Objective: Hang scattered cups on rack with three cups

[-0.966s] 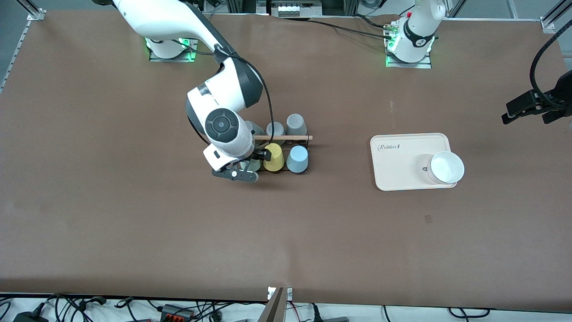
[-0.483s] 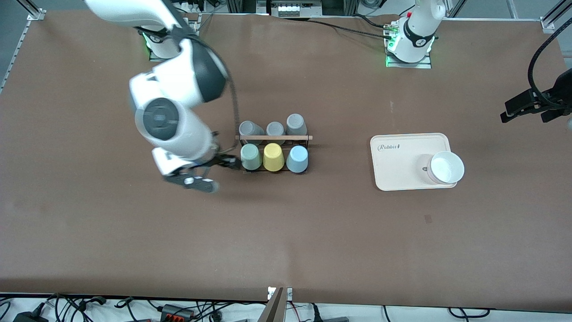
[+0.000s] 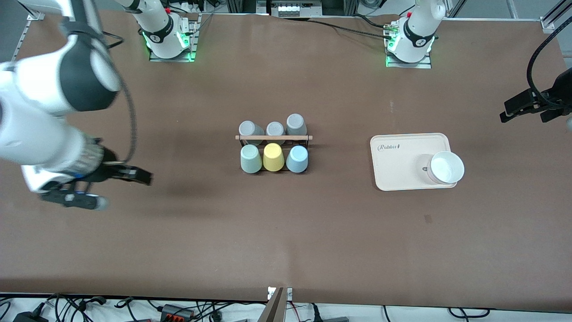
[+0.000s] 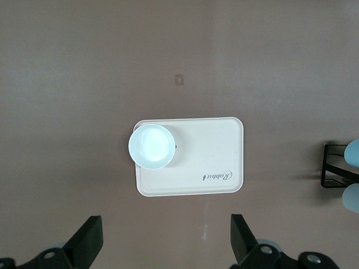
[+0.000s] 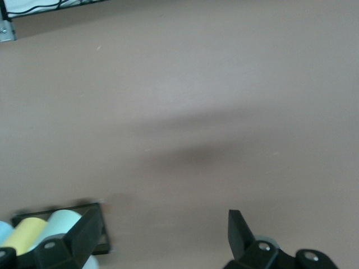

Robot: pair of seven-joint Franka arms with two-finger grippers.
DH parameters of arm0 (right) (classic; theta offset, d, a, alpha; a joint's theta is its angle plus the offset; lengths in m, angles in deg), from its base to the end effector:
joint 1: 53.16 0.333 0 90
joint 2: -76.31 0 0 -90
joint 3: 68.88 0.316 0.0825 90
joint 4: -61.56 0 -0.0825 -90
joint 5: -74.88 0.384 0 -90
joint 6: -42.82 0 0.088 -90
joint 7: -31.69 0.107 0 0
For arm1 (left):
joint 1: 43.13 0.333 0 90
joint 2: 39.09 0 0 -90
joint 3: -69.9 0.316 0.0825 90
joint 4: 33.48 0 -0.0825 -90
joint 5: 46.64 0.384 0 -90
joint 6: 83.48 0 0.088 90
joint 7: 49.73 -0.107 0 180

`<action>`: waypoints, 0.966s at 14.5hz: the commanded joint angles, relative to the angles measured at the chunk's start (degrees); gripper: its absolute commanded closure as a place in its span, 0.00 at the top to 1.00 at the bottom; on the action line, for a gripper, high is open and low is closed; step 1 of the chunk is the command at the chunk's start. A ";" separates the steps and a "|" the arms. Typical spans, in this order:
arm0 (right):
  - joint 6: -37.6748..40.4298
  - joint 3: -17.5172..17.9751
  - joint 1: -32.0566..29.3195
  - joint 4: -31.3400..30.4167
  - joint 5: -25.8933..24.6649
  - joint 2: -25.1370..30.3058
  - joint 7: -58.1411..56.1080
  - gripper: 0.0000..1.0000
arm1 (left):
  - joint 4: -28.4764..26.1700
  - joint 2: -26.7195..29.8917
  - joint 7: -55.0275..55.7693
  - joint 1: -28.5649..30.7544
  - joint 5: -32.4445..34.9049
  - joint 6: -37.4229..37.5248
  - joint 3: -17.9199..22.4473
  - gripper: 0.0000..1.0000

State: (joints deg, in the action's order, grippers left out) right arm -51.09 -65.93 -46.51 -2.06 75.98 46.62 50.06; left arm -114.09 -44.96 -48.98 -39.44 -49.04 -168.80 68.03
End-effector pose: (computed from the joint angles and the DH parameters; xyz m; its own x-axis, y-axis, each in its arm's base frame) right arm 0.6967 0.1101 0.5212 0.9870 -0.1604 -0.0036 -0.1604 -0.9860 -0.0458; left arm 0.5782 0.0147 0.6362 0.9989 0.0415 -0.0207 0.0424 -0.9981 0.0449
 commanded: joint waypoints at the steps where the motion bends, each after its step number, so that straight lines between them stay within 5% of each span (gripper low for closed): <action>1: 0.49 0.48 -3.21 -1.58 -0.92 3.31 -7.18 1.00 | 1.51 -0.46 -0.57 -0.09 0.73 1.21 -0.16 1.00; 14: -3.20 -3.48 -8.67 -18.53 -1.36 17.98 -18.19 1.00 | 1.60 -0.37 -0.66 -0.44 0.64 1.12 -0.60 1.00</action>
State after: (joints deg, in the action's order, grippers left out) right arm -52.71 -69.75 -55.04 -14.29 74.80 59.90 33.11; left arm -114.06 -44.96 -49.00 -39.56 -49.04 -168.77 67.70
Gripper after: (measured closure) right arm 0.000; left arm 0.000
